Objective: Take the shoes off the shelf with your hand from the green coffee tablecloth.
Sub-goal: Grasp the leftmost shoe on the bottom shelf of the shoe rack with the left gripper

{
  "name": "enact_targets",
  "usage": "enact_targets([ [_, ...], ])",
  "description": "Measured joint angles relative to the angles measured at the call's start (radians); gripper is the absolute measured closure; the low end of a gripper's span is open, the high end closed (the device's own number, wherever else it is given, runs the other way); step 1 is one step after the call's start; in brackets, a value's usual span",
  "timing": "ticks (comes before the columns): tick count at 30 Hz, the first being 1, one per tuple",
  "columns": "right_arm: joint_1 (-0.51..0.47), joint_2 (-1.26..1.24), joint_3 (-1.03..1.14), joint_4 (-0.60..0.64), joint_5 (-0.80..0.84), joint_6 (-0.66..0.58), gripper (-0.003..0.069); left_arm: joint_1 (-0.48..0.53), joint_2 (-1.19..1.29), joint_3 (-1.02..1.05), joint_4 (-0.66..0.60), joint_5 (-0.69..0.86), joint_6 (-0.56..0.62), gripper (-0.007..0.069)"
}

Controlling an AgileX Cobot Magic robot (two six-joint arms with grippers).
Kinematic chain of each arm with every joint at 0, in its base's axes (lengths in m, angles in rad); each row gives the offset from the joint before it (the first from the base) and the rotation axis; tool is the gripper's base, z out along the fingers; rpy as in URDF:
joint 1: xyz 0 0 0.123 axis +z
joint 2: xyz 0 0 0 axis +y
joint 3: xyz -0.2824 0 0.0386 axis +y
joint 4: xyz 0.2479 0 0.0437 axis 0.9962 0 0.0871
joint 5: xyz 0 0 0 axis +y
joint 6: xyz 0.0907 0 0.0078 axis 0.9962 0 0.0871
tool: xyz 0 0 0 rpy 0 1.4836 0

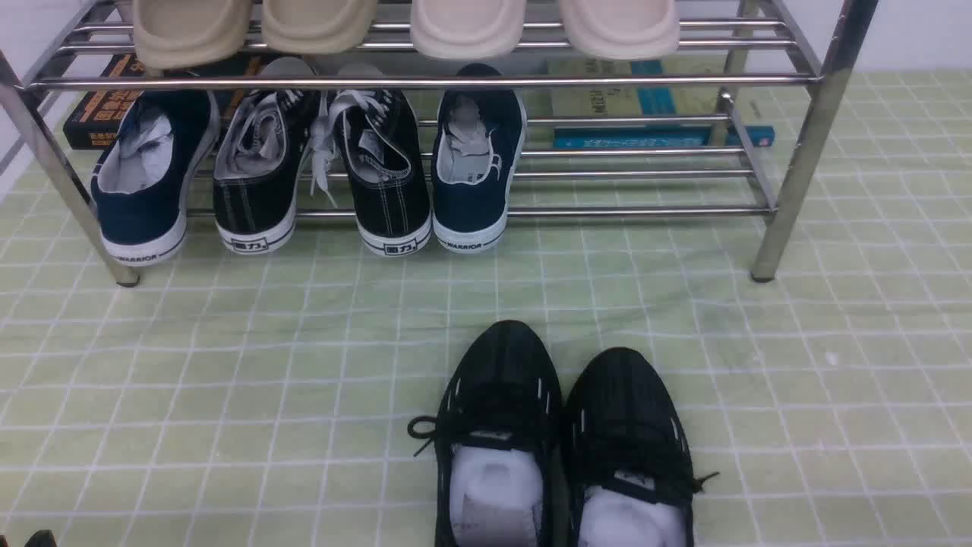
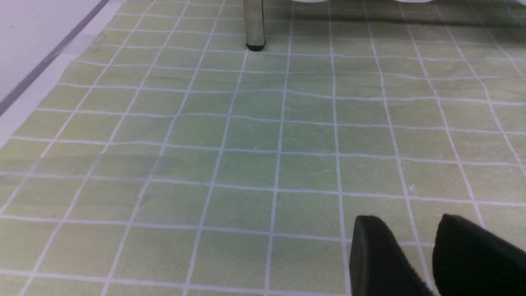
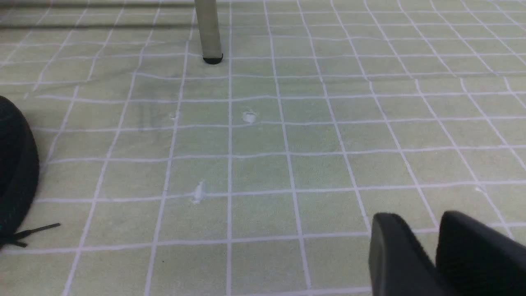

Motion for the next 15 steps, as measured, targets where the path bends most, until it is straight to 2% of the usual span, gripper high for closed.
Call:
enact_targets([
  [15,0.000,0.000,0.000,0.000,0.000,0.000,0.0452,0.000,0.000,0.000,0.000,0.000,0.000,0.0383],
])
